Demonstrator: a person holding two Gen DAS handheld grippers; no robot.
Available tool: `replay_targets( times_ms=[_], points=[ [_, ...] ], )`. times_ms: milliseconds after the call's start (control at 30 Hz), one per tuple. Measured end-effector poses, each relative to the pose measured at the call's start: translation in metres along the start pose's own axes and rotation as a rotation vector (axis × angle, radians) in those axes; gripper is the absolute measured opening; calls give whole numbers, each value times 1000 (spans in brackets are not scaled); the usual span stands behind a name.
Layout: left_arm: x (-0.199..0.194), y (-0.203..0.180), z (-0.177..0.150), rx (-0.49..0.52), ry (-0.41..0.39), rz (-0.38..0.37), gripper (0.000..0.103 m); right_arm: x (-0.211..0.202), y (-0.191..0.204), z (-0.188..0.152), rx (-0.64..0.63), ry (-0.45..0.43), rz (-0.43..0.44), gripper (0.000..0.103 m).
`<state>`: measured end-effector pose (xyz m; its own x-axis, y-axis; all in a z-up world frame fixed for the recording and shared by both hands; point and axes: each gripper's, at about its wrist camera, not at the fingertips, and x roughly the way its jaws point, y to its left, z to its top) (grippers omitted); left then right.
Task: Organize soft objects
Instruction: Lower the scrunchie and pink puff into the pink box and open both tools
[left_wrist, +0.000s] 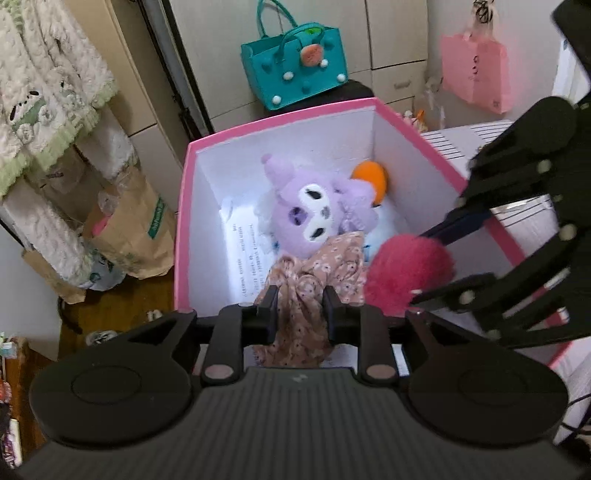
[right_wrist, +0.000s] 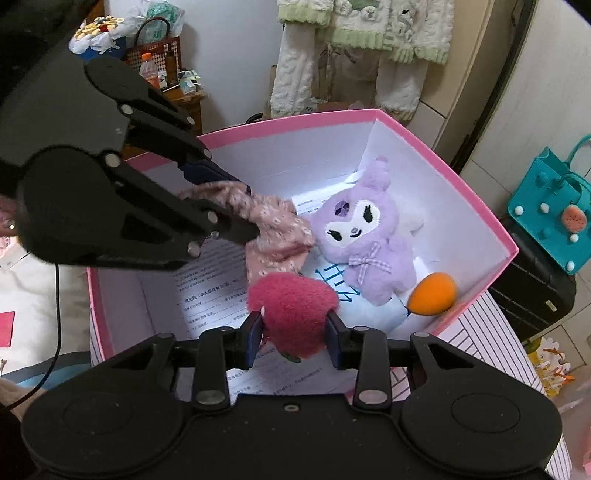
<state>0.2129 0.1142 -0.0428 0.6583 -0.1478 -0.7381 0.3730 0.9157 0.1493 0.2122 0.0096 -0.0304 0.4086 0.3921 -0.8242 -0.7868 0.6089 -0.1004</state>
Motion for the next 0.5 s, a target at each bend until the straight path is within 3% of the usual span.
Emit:
replay_targets(
  times_ms=[333, 500],
  points=[
    [-6, 2, -1, -31, -12, 4, 45, -13, -7, -5, 72, -48, -47, 46],
    [-22, 5, -2, -54, -19, -25, 53, -36, -13, -14, 159, -110, -18, 46]
  ],
)
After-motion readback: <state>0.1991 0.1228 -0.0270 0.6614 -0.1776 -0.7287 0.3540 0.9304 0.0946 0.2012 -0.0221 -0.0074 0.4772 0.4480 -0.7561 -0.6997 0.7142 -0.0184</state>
